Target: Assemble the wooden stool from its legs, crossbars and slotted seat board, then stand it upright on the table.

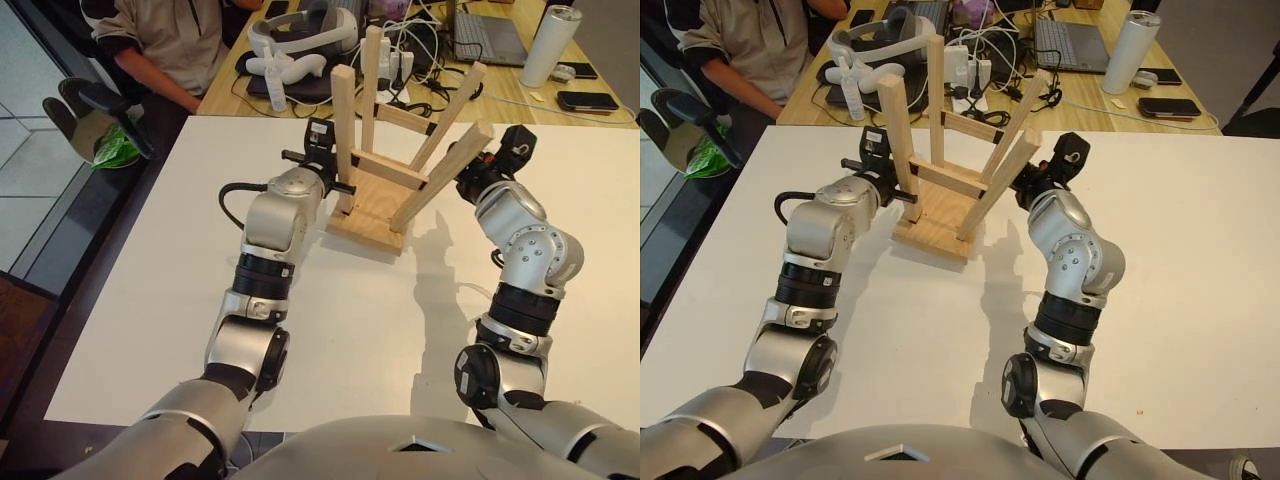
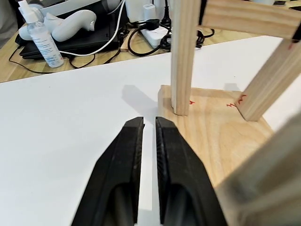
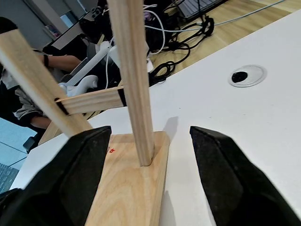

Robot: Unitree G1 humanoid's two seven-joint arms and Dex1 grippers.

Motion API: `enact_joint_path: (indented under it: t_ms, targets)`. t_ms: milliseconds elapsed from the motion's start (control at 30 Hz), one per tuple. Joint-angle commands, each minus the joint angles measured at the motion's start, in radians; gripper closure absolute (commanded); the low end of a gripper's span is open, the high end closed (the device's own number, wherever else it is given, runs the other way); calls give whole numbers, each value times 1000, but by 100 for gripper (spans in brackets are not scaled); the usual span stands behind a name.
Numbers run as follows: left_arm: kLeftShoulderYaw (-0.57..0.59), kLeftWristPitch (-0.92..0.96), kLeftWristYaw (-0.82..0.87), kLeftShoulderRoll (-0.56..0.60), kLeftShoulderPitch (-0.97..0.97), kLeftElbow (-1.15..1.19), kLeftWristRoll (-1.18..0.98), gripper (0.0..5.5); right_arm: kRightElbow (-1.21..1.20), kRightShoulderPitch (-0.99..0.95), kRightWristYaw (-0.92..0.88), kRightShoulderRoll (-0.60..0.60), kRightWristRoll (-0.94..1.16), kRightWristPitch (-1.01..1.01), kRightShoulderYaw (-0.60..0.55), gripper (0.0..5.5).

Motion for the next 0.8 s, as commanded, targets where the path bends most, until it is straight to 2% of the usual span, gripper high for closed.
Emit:
enact_joint_path:
  t_ms: [33,133,267,667,800]
  targets:
    - [-177,103,-133,-37,33,-143,-53,501,10,-84,38,59,49,12,71,236]
    - [-163,134,-150,33,64,-184,-35,501,14,-77,38,52,32,5,71,236]
    - [-137,151,-148,40,72,-201,-25,501,16,-71,40,44,25,5,76,236]
    - [-114,156,-111,-38,61,-180,-24,501,17,-65,49,36,20,12,78,236]
    - [-9,187,-36,-136,95,-180,-39,501,15,-56,46,36,21,13,70,236]
